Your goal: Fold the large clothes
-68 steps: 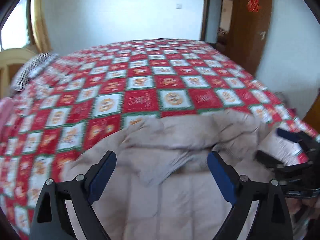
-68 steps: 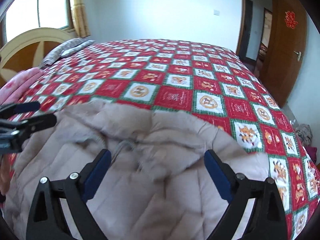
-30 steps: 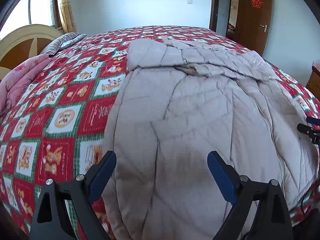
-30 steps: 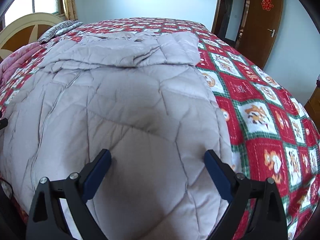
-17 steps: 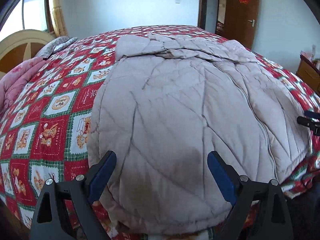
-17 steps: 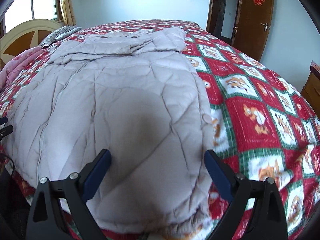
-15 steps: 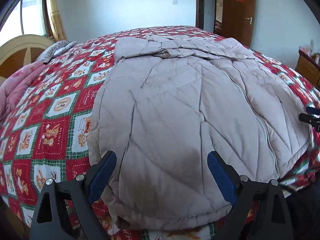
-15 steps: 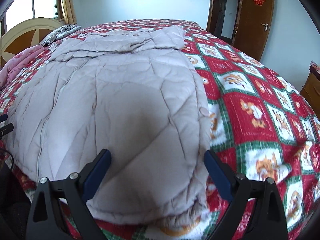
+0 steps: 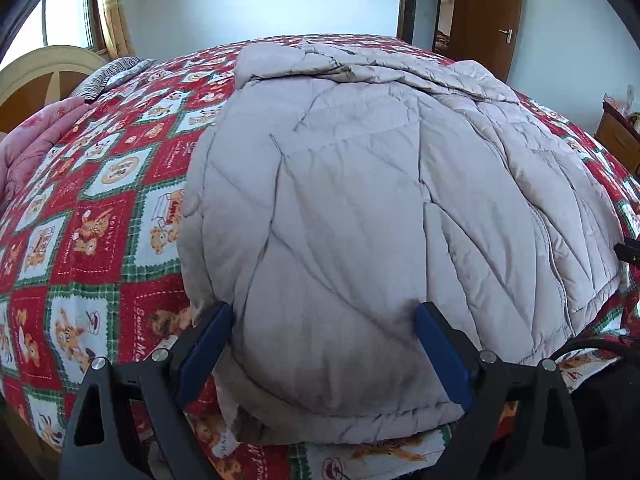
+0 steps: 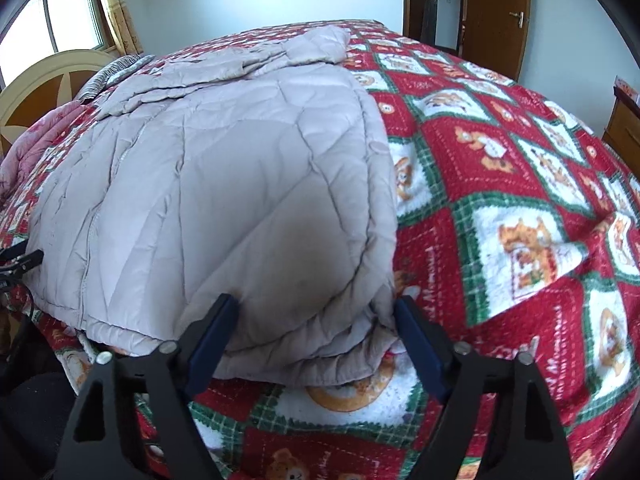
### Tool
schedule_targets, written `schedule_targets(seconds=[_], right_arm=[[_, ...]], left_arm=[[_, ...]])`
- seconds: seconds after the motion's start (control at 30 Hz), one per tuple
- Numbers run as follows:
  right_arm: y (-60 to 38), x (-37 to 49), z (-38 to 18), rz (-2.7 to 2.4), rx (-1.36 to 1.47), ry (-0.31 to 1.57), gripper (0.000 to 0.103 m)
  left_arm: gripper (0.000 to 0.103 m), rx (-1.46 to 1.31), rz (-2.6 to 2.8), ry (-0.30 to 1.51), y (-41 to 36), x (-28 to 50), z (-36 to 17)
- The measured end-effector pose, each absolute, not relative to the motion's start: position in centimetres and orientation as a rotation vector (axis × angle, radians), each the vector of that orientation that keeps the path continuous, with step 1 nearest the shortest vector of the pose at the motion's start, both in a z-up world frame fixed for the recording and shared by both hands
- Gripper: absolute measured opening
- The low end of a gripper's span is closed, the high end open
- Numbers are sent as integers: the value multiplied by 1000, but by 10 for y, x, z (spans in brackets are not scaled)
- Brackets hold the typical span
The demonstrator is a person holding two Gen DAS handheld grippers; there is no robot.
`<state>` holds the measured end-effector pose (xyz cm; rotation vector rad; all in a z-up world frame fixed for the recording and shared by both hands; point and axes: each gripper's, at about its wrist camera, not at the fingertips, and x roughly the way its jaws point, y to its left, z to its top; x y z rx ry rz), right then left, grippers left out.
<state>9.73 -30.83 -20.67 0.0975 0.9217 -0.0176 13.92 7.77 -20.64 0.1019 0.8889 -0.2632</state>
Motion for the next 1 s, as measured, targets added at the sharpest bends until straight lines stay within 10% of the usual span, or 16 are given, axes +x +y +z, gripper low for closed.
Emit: schedule_targets(seconds=[0.23, 0.4, 0.77, 1.0], right_arm=[[-299, 97, -210, 46, 113, 901, 30], [-310, 93, -207, 115, 230, 896, 16], [-304, 93, -207, 111, 210, 881, 15], [-305, 93, -208, 104, 227, 884, 42]], left_arm=[[88, 21, -317, 903, 85, 140, -205], [34, 16, -327, 897, 88, 139, -200], [35, 14, -263, 910, 100, 142, -199], [76, -17, -193, 864, 114, 134, -182]])
